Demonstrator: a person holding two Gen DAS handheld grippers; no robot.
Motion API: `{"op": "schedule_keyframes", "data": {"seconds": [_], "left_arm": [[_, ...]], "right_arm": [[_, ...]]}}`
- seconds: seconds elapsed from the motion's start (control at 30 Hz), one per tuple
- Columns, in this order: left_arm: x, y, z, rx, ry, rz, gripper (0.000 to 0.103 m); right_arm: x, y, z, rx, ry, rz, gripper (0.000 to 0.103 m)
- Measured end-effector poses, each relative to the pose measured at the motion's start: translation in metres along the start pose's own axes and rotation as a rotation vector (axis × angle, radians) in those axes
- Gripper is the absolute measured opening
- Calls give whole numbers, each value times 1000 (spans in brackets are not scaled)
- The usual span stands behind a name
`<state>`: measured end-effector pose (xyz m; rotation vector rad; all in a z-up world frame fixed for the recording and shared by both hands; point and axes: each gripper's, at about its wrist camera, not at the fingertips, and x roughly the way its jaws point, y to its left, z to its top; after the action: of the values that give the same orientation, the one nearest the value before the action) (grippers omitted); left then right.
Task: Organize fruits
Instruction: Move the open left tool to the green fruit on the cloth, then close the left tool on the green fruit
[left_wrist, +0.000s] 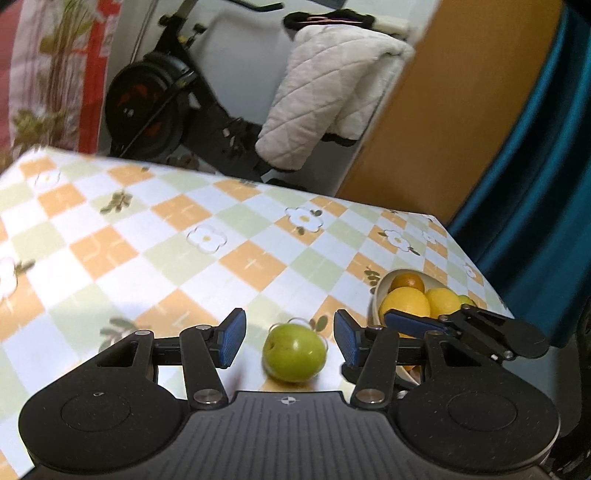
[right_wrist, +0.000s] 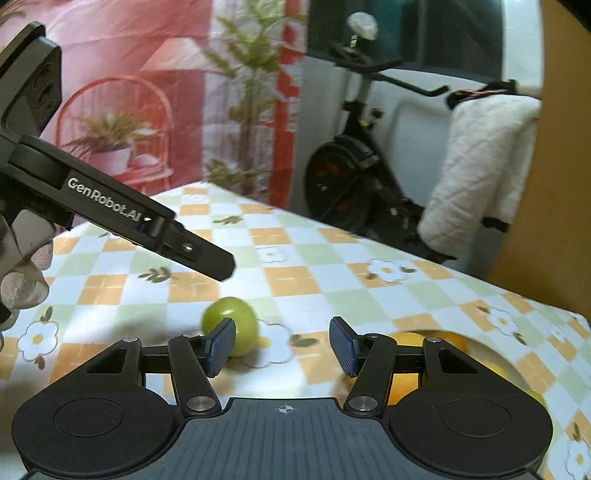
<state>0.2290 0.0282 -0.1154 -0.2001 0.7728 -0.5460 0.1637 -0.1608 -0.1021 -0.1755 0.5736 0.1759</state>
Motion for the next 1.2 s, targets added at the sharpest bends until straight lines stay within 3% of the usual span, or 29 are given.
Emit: {"op": "schedule_keyframes", "data": {"seconds": [0.2, 0.63, 0.7, 1.2], "left_arm": [[11, 13, -8, -92, 20, -39, 54], [25, 15, -18, -124, 38, -87, 53], [28, 16, -19, -124, 44, -92, 41], [17, -7, -19, -51, 38, -92, 41]], "right_arm": [[25, 17, 4, -53, 45, 44, 51], [50, 26, 0, -62, 100, 75, 48], [51, 25, -1, -48, 97, 79, 45], [28, 10, -7, 57, 64, 90, 43]]}}
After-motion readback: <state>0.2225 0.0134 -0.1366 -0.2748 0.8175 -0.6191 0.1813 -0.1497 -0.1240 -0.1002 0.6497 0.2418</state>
